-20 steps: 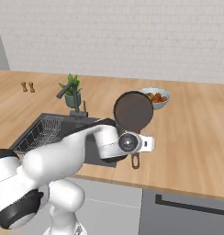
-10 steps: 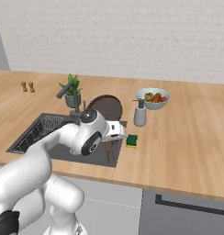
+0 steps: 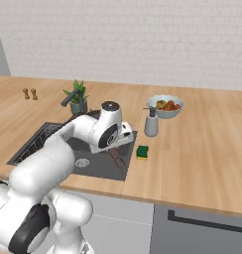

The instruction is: Pick the pan and sponge and place them into the sink. Then turn on the water.

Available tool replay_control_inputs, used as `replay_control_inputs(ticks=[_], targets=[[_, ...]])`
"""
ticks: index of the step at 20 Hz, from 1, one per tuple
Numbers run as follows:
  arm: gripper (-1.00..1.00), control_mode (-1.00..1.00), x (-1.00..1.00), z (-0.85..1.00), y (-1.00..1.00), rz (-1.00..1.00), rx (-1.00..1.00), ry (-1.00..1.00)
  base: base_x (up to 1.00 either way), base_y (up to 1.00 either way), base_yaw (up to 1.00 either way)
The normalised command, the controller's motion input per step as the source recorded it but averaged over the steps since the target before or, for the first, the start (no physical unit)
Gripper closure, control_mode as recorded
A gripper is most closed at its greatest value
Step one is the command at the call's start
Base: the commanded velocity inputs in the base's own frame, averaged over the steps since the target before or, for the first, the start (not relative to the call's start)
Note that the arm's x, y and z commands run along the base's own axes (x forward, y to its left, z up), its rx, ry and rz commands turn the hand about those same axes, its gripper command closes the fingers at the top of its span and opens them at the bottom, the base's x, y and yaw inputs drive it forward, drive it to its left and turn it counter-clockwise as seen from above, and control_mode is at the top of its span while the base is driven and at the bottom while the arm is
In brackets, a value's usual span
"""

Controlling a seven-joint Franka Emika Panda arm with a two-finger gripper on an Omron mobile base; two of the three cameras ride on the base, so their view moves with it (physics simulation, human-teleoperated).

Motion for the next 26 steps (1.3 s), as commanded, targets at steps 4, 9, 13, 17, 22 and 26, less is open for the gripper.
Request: replay_control_inputs(ticks=[4, 9, 13, 17, 22, 26], targets=[[1.00, -1.00, 0.40, -0.18, 0.28, 0.31, 0.06, 0.18, 0.00, 0.00, 0.00], [1.00, -1.00, 0.36, -0.39, 0.26, 0.13, 0.03, 0.07, 0.00, 0.00, 0.00], [1.00, -1.00, 0.35, -0.49, 0.41, 0.10, 0.00, 0.03, 0.00, 0.00, 0.00], [1.00, -1.00, 0.18, -0.49, 0.50, 0.05, 0.00, 0.00, 0.00, 0.00, 0.00], [1.00, -1.00, 0.13, -0.51, 0.46, 0.02, 0.00, 0.00, 0.00, 0.00, 0.00], [1.00, -1.00, 0.08, -0.53, 0.28, 0.04, 0.00, 0.00, 0.00, 0.00, 0.00]])
